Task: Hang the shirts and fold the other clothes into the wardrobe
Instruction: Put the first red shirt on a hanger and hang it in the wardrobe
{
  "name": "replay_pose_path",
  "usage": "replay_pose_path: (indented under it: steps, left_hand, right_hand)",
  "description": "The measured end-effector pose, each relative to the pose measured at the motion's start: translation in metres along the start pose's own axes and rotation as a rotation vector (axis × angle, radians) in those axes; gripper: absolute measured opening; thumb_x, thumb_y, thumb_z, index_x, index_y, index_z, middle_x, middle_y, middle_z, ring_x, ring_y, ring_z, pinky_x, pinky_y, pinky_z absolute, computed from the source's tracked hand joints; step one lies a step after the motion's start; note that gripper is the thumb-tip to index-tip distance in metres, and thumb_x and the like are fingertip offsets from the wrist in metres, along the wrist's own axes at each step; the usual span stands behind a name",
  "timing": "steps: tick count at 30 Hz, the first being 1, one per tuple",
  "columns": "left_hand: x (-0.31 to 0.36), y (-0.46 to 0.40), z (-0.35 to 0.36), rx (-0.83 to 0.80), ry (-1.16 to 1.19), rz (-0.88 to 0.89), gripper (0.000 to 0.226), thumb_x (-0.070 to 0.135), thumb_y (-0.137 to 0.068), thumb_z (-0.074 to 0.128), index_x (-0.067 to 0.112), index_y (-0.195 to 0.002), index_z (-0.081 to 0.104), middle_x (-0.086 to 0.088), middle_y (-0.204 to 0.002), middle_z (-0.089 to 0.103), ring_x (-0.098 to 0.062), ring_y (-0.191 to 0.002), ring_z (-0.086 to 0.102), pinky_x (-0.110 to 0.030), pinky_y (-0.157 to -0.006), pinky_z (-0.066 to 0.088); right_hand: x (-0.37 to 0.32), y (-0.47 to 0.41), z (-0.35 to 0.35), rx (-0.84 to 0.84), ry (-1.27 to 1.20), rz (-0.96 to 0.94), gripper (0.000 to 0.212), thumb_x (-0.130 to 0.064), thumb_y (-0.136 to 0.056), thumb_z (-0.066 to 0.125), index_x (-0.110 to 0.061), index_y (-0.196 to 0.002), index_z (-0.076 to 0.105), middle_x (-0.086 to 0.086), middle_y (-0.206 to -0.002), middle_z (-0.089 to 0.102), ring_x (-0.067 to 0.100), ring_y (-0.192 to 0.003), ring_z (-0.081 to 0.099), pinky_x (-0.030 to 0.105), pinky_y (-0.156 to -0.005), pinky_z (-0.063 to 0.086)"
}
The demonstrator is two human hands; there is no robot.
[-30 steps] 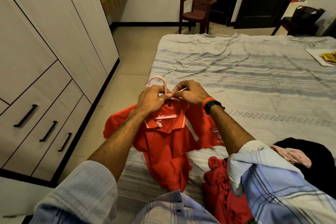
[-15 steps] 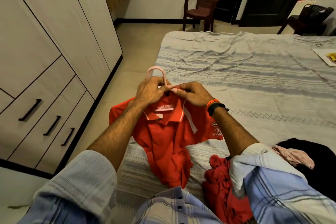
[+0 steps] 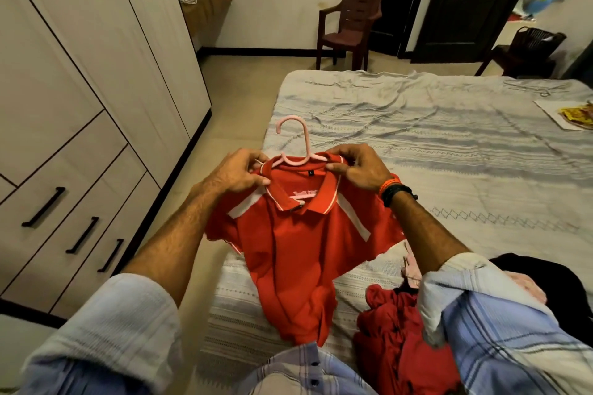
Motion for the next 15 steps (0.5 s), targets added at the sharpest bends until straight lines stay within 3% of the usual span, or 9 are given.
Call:
replay_pose_path:
  steps: [3, 6, 8, 11, 15]
  left_hand:
    - [0.006, 0.001, -0.006, 0.100, -0.025, 0.034, 0.022, 0.014, -0.073, 0.083, 0.030, -0.080, 0.069, 0.009, -0.076, 0.068, -0.011, -0.075, 0.062, -0.022, -0.070, 0.042]
    - [0.018, 0.000, -0.023, 0.196, -0.027, 0.119, 0.007, 0.020, -0.078, 0.079, 0.021, -0.077, 0.072, 0.008, -0.069, 0.066, -0.010, -0.066, 0.059, -0.025, -0.063, 0.041]
    - [0.028, 0.002, -0.035, 0.242, -0.066, 0.156, 0.012, 0.025, -0.082, 0.075, 0.017, -0.075, 0.069, 0.003, -0.066, 0.064, -0.018, -0.065, 0.058, -0.029, -0.059, 0.039]
    - [0.042, 0.005, -0.055, 0.330, -0.083, 0.188, 0.020, 0.027, -0.085, 0.073, 0.008, -0.080, 0.068, -0.008, -0.073, 0.067, -0.029, -0.072, 0.061, -0.037, -0.066, 0.046]
    - [0.059, 0.016, -0.079, 0.377, -0.074, 0.218, 0.025, 0.029, -0.087, 0.071, 0.005, -0.082, 0.067, -0.012, -0.076, 0.067, -0.031, -0.074, 0.059, -0.039, -0.067, 0.046]
  right_hand:
    - [-0.010, -0.001, -0.009, 0.021, 0.022, -0.026, 0.024, -0.016, -0.086, 0.074, -0.019, -0.110, 0.073, -0.003, -0.098, 0.075, 0.019, -0.094, 0.070, 0.038, -0.090, 0.055]
    - [-0.028, -0.003, -0.028, 0.091, 0.188, -0.093, 0.025, -0.023, -0.086, 0.074, -0.017, -0.110, 0.072, -0.002, -0.093, 0.074, 0.015, -0.083, 0.066, 0.033, -0.077, 0.051]
    - [-0.036, -0.003, -0.040, 0.129, 0.280, -0.095, 0.029, -0.033, -0.085, 0.074, -0.014, -0.107, 0.073, 0.003, -0.088, 0.073, 0.016, -0.075, 0.062, 0.031, -0.070, 0.047]
    - [-0.052, -0.007, -0.054, 0.117, 0.406, -0.078, 0.053, -0.056, -0.081, 0.070, -0.004, -0.092, 0.073, 0.015, -0.089, 0.072, 0.028, -0.079, 0.065, 0.041, -0.071, 0.053]
    - [-0.079, -0.006, -0.071, 0.079, 0.510, -0.050, 0.045, -0.048, -0.089, 0.065, -0.006, -0.076, 0.060, 0.003, -0.065, 0.054, 0.021, -0.064, 0.048, 0.033, -0.057, 0.034]
Point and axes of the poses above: each hand's wrist, its own y-axis away from the middle knuckle, its own z-axis out of the palm, x = y × z, the point moved 6 cm from there along -y, towards the middle knuckle
